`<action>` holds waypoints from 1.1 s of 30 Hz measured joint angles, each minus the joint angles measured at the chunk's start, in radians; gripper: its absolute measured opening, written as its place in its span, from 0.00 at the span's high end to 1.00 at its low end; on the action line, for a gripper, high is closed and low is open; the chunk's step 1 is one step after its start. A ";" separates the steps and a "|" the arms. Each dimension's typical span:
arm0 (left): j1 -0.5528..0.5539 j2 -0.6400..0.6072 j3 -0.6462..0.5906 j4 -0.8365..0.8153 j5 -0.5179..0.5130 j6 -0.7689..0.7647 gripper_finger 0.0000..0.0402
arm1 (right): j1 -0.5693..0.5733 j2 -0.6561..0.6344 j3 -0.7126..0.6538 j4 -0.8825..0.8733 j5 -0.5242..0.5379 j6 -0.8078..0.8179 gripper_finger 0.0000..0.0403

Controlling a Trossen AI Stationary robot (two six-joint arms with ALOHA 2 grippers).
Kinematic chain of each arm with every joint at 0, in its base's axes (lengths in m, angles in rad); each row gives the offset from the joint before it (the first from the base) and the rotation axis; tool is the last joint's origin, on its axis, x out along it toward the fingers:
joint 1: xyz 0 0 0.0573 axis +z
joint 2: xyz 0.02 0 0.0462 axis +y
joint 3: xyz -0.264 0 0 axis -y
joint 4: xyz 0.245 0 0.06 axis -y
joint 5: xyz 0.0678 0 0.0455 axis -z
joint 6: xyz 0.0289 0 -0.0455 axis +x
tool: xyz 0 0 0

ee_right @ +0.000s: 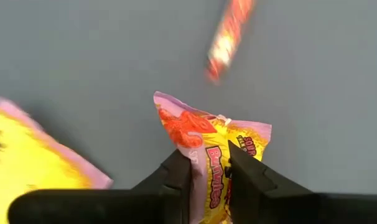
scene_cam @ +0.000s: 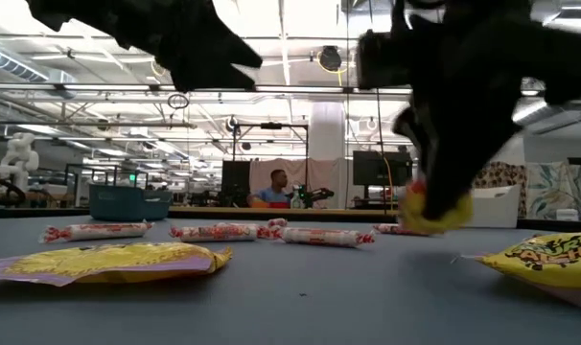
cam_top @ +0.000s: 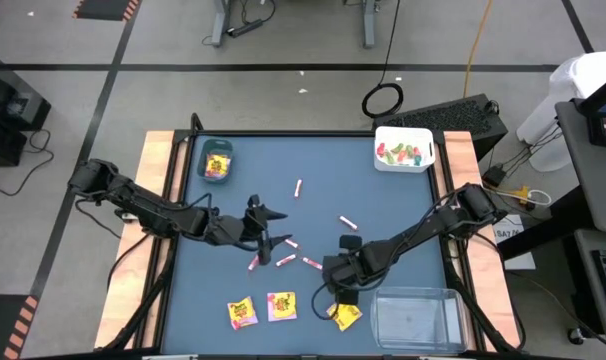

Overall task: Sort candy
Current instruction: Put the yellow candy pack into the blue bin

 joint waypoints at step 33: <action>0.025 -0.001 0.000 0.173 0.060 0.267 0.31 | -0.165 -0.636 -0.525 1.055 0.227 -0.538 0.84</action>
